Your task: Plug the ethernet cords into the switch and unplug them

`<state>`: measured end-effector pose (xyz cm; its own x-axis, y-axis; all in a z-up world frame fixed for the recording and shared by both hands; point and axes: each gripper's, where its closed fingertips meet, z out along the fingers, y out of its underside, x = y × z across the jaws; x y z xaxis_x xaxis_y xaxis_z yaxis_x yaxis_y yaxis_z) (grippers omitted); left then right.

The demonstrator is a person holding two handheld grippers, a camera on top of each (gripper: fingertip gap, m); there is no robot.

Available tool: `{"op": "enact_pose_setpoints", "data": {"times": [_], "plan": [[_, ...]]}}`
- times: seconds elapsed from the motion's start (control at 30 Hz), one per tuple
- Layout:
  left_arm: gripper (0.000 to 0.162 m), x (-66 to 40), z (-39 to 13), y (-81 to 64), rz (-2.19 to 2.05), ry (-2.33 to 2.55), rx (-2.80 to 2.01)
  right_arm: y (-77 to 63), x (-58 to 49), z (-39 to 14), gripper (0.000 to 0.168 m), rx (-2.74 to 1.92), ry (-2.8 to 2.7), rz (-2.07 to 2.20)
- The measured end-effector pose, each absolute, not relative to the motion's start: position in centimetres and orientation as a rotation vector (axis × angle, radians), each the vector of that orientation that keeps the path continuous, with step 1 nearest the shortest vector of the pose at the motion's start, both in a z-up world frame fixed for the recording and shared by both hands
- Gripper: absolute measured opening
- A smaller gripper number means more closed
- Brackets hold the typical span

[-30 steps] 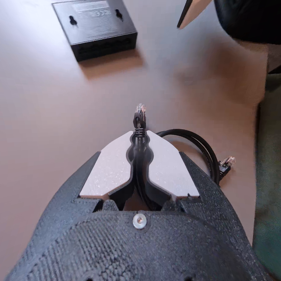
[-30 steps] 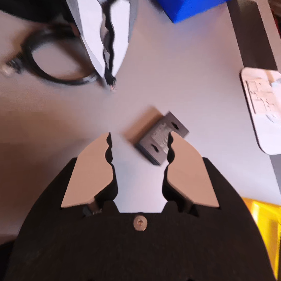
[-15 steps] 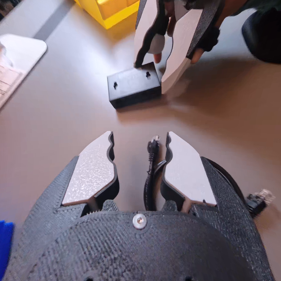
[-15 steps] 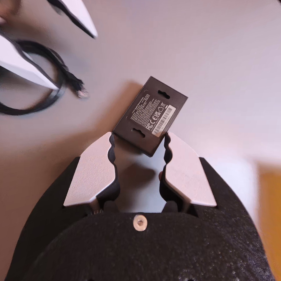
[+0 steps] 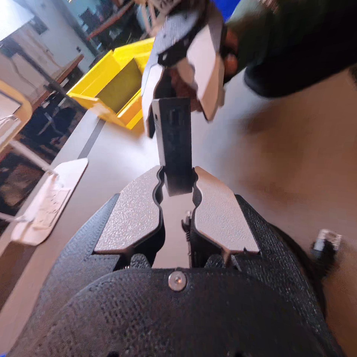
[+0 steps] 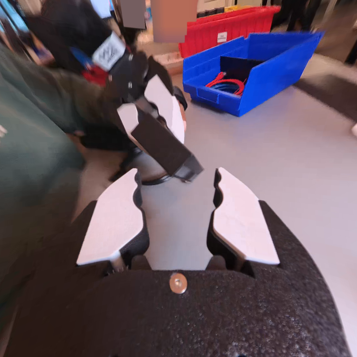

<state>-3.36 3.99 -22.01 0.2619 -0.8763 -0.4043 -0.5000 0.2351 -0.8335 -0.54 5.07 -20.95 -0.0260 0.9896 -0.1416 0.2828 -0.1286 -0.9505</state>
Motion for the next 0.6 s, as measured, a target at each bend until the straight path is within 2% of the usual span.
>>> {"op": "enact_pose_setpoints", "data": {"times": [0.07,0.1,0.17,0.3,0.37,0.53,0.6], "plan": [[0.026,-2.8,-21.6,2.4,-0.559,1.427,-1.359,4.0,-1.5,-21.3,0.080,-1.347,-1.494,1.037],[0.026,-2.5,-21.7,1.9,-0.568,1.447,-1.346,3.2,-2.0,-21.2,0.074,-1.283,-1.533,0.985],[0.026,-2.1,-22.0,1.0,-0.586,1.496,-1.308,1.5,-2.4,-21.6,0.035,-1.150,-1.666,0.861],[0.026,-2.6,-21.9,1.2,-0.689,1.461,-1.372,1.5,-2.4,-21.2,0.031,-1.089,-1.683,0.720],[0.036,-4.1,-22.7,2.9,-0.589,1.450,-1.482,2.6,-1.9,-21.2,0.031,-1.083,-1.685,0.593],[0.034,-8.8,-27.9,3.9,-0.564,1.497,-1.898,4.6,-0.2,-20.6,0.031,-1.082,-1.653,0.424],[0.028,-9.3,-29.4,4.7,-0.563,1.439,-2.001,4.7,-0.1,-20.7,0.031,-1.075,-1.656,0.398]]}}
